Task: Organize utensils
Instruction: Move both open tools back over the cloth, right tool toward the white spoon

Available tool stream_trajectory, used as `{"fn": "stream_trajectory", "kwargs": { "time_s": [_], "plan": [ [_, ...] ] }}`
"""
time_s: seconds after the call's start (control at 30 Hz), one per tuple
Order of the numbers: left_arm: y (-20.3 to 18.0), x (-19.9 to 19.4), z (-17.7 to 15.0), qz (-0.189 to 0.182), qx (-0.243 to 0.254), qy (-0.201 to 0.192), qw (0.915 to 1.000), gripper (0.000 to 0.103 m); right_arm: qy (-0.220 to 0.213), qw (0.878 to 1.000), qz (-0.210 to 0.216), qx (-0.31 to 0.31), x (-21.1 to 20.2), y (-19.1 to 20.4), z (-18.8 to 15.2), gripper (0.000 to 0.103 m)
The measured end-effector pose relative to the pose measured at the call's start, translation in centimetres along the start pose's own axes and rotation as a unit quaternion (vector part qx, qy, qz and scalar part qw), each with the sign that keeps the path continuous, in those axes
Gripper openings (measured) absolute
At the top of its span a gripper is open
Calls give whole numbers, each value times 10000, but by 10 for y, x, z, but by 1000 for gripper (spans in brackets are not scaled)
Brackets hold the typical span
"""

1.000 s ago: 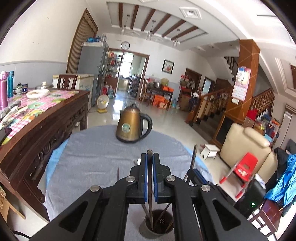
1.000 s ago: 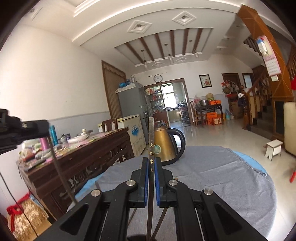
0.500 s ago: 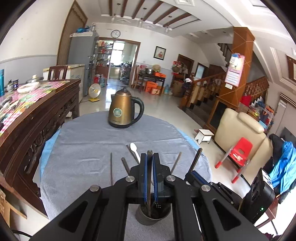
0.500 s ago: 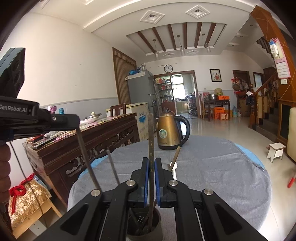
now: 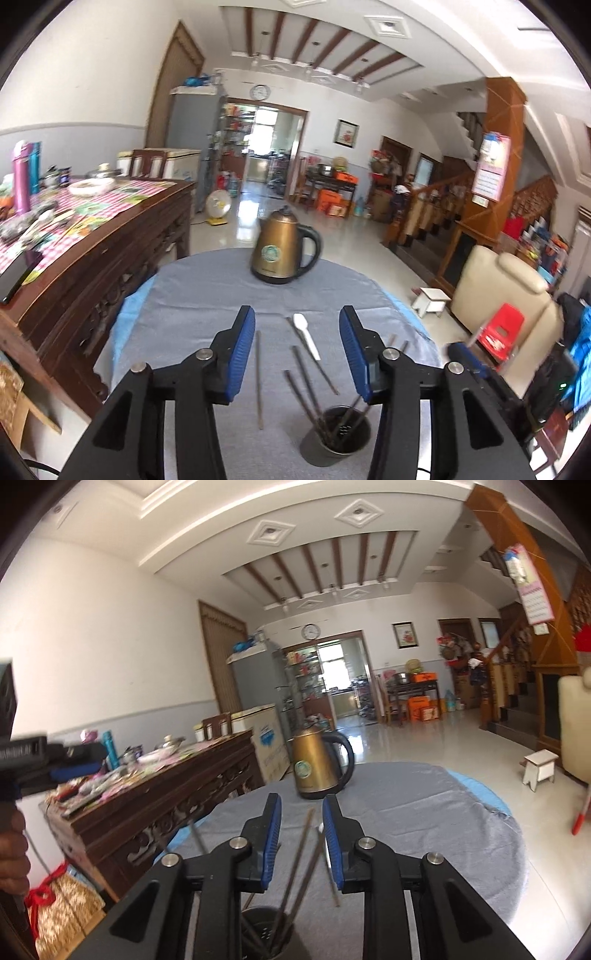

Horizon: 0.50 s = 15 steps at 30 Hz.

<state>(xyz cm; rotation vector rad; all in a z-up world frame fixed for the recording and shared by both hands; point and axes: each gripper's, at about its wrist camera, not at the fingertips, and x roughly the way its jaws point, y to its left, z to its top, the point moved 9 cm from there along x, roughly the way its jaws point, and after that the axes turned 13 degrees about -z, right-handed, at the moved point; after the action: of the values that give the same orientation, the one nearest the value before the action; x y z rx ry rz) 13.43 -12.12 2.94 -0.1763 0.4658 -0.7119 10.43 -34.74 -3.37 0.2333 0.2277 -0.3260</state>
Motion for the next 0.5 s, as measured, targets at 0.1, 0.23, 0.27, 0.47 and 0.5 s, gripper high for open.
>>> {"fn": "stream_trajectory", "kwargs": {
  "time_s": [0.1,0.23,0.27,0.47,0.5],
  "plan": [
    [22,-8,4,295,-187,-126,9993,61,-11,9997,-192,150,5,-18,7,26],
    [53,-17,7,627,-441,-226,9968,62,179,9981,-374,461,16,-44,10,26],
    [59,-18,7,695,-498,-231,9961,62,240,9975,-415,527,19,-49,9,26],
    [87,-13,-3,968,-770,-25,9923,63,788,9908,-555,951,39,-80,-6,26],
    [92,-9,-7,1006,-801,51,9917,63,881,9894,-569,1004,42,-84,-9,26]
  ]
}}
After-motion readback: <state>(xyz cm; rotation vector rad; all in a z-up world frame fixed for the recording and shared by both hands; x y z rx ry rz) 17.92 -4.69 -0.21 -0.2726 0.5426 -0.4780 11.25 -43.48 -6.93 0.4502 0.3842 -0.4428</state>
